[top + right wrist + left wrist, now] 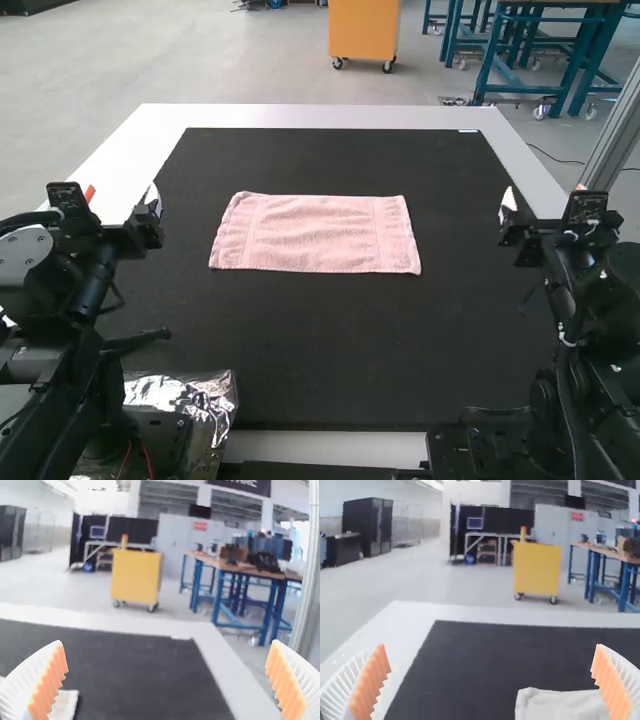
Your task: Fold the towel.
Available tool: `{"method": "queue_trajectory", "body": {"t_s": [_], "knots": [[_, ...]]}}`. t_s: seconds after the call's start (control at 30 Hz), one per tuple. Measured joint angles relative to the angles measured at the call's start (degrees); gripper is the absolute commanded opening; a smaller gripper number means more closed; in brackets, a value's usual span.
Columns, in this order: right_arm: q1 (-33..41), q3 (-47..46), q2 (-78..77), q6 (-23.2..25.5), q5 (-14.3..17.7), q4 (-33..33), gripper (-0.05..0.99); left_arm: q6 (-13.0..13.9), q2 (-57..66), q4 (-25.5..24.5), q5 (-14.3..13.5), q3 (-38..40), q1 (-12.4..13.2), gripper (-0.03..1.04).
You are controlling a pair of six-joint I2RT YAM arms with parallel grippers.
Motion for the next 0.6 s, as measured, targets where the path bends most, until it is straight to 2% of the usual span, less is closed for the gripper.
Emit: {"method": "queue_trajectory", "body": {"t_s": [0.1, 0.2, 0.3, 0.37, 0.5, 0.6], "knots": [[0.00, 0.02, 0.00, -2.64, 0.02, -1.73, 0.91, 3.37, 0.00, 2.60, -4.13, 0.00, 0.00, 0.92], [0.00, 0.02, 0.00, -6.19, -0.04, -1.88, 0.91, 9.33, 0.00, 3.74, -7.30, 0.00, 0.00, 0.92], [0.00, 0.02, 0.00, -13.18, -2.08, 0.46, 0.91, 15.41, 0.00, 3.82, -7.50, -0.02, 0.00, 0.94], [0.02, 0.02, 0.00, -16.26, -3.10, 1.68, 0.91, 18.29, 0.00, 3.78, -7.19, 0.00, 0.00, 0.96], [0.00, 0.90, 0.48, -18.40, -4.24, 2.62, 0.91, 21.33, 0.00, 7.34, -7.02, 0.17, 0.00, 0.96], [0.00, 6.36, 6.64, -16.52, -4.28, 2.49, 0.91, 22.51, 0.92, 5.95, -6.84, 2.80, 0.00, 0.96]]}}
